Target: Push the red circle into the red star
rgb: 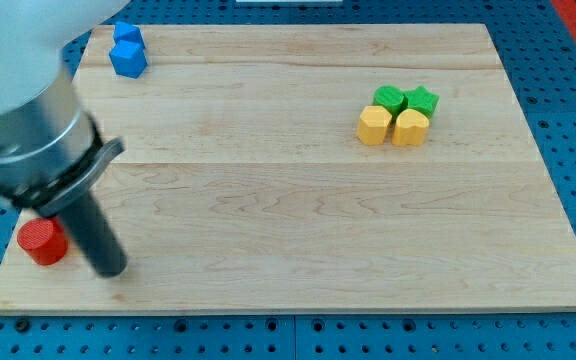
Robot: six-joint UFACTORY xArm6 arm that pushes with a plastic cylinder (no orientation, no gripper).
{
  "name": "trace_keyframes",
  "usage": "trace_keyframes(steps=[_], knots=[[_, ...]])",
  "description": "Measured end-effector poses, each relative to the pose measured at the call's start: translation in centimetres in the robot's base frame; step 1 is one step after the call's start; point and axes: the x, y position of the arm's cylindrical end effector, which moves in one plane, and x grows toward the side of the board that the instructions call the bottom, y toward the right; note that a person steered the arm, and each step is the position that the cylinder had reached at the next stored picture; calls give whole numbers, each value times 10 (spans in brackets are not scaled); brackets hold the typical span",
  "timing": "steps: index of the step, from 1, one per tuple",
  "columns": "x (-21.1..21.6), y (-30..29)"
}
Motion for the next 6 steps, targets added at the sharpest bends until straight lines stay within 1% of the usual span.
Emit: trace_keyframes(steps=[1,2,6], knots=[[17,-58],[0,-84],[-80,-77]])
